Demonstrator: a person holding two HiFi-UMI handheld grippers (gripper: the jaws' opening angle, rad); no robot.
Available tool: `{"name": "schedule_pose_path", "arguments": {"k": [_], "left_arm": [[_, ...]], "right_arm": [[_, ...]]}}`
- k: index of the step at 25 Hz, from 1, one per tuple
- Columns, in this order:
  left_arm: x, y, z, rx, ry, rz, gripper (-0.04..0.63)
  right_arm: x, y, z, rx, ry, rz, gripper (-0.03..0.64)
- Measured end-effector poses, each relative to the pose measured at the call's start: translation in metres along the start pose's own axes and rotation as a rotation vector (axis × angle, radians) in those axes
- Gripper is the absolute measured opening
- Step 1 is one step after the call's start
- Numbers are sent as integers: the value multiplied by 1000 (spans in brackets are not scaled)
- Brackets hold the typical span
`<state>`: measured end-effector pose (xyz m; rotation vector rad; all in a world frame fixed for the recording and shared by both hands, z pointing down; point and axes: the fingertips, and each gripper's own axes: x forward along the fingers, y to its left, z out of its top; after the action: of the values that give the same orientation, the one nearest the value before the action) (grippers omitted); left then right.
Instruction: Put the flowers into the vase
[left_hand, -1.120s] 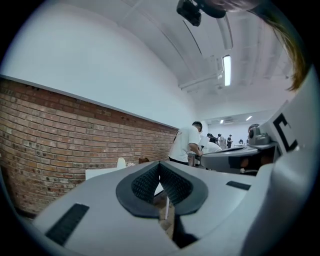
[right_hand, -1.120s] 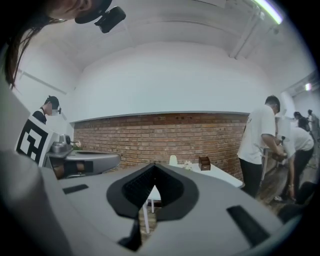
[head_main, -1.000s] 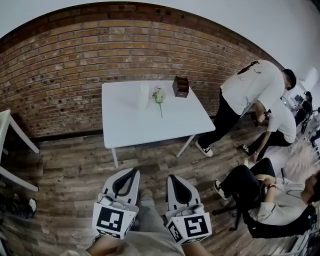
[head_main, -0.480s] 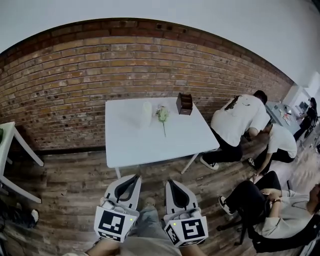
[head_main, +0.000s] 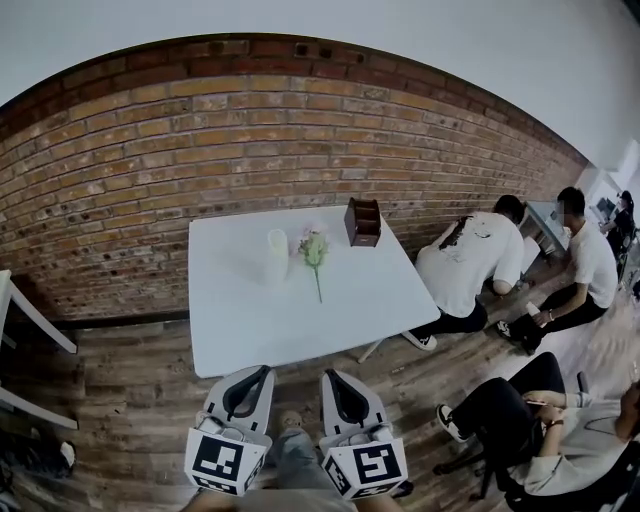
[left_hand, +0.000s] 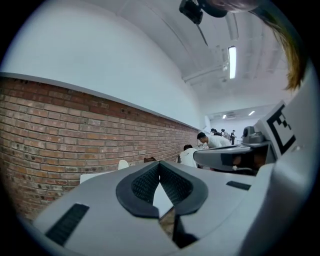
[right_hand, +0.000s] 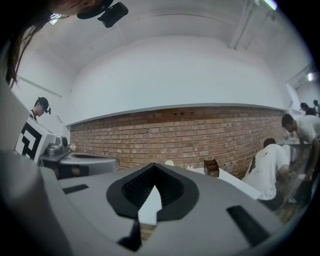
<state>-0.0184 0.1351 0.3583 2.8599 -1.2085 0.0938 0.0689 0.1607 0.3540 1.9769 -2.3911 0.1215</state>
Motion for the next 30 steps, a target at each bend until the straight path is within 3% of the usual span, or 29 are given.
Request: {"name": "schedule_pose_path", "arguments": {"k": [20, 26, 30], "left_arm": [[167, 80, 9, -47, 63, 49, 9], [197, 93, 4, -52, 37, 67, 9], [205, 100, 0, -61, 63, 80, 9]], "right_arm": [[170, -98, 10, -4, 77, 66, 3], [204, -114, 5, -9, 99, 106, 3], [215, -117, 3, -8, 116, 122, 3]]}}
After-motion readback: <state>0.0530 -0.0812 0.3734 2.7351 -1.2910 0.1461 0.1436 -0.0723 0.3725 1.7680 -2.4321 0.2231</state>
